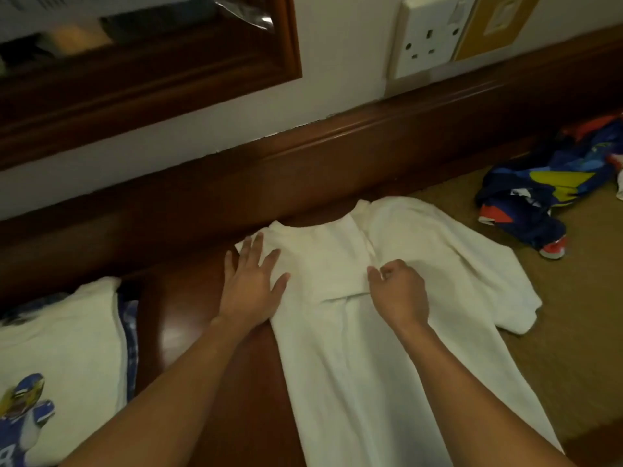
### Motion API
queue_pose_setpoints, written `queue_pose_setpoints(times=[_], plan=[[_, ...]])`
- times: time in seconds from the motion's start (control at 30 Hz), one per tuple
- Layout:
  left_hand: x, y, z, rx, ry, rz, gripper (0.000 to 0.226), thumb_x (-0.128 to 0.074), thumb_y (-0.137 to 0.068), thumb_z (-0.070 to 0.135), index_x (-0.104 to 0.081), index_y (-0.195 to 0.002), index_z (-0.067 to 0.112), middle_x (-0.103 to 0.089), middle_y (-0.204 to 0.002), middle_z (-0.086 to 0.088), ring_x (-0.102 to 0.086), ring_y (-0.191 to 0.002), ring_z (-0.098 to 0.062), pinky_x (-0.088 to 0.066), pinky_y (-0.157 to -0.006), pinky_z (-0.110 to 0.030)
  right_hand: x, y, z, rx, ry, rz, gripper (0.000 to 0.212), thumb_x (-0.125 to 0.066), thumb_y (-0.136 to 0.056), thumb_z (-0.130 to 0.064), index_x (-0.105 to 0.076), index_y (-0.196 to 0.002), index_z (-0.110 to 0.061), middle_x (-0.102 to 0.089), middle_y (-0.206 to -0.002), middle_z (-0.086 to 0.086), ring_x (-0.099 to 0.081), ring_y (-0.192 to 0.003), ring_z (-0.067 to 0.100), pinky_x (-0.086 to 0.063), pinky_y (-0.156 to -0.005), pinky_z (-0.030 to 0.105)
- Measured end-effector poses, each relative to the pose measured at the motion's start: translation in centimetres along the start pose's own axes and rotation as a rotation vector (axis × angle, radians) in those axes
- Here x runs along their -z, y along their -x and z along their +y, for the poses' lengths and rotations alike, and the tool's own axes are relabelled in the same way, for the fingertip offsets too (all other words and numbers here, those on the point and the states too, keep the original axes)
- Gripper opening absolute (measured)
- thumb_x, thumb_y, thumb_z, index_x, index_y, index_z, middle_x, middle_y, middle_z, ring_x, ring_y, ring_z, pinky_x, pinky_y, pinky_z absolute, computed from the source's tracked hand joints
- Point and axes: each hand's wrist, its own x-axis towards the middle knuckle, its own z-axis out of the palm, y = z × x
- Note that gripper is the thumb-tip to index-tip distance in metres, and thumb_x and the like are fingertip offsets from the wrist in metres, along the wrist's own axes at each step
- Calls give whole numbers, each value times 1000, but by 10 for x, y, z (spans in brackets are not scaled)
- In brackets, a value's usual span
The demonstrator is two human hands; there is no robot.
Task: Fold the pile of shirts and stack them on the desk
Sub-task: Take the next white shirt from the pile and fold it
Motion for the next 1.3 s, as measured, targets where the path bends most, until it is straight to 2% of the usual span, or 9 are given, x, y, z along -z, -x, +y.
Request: queue_pose_setpoints(times=[0.13,0.23,0.5,0.63,0.73,0.87,1.1,1.2,1.3], plan=[[-4,-3,-1,-176,-3,59,60,-33,-101,52,-41,-153,24,-17,-168,-6,-10,-156,-23,1,-122,-51,-3,-8,-29,45,120,54,53,-53,-97,-58,-59,-126,-14,-57,-123,6,-63,-104,27,-50,-77,36],[-11,-3,-4,-168,4,-13,64,-28,-101,55,-28,-159,28,-6,-170,-2,1,-157,-20,3,-122,-53,-14,-19,-43,65,237,-24,39,-59,-98,-45,-60,-118,-12,-56,-121,7,-63,-99,27,-48,-75,35],[-8,1,-14,-74,-85,47,66,-27,-99,63,-39,-154,28,-30,-163,-7,-28,-149,-28,-17,-121,-58,-11,-5,-38,73,85,56,18,-59,-92,-28,-55,-86,-12,-59,-85,-1,-57,-72,18,-41,-58,27],[-3,-7,-18,-99,-55,112,62,-27,-100,55,-50,-147,23,-43,-155,-13,-41,-140,-31,-27,-119,-54,-17,-9,-35,4,135,32,37,-58,-96,-47,-58,-110,-13,-62,-105,4,-62,-89,23,-47,-68,32],[-1,-14,-23,-137,-30,49,63,-21,-100,55,-41,-153,27,-31,-163,-9,-27,-150,-28,-16,-123,-57,-18,-24,-48,23,137,127,51,-58,-96,-54,-57,-125,-12,-56,-120,9,-63,-99,28,-48,-72,35],[-5,-18,-29,-113,-58,-95,64,-18,-102,64,-6,-160,41,5,-170,5,4,-157,-22,2,-119,-66,-24,-41,-58,63,227,51,28,-59,-99,-32,-64,-115,-10,-58,-118,9,-63,-96,27,-45,-71,33],[-1,-20,-17,29,-102,-57,74,-28,-98,65,-13,-161,28,-4,-170,-1,-3,-156,-29,-4,-120,-65,-16,-49,-55,35,27,120,35,-61,-99,-30,-61,-128,-11,-69,-115,9,-66,-100,26,-44,-72,29],[0,-16,-2,-129,-76,54,67,-35,-102,50,-19,-161,23,-1,-170,-7,2,-157,-28,-5,-123,-61,-18,-50,-48,92,61,44,44,-66,-97,-37,-59,-134,-14,-66,-125,8,-65,-110,25,-47,-77,29],[-7,-14,9,-280,-77,-45,63,-20,-105,56,1,-161,37,18,-168,3,17,-155,-21,6,-121,-63,-9,-46,-36,191,104,59,42,-69,-95,-32,-59,-134,-21,-62,-123,4,-64,-105,24,-50,-79,32]])
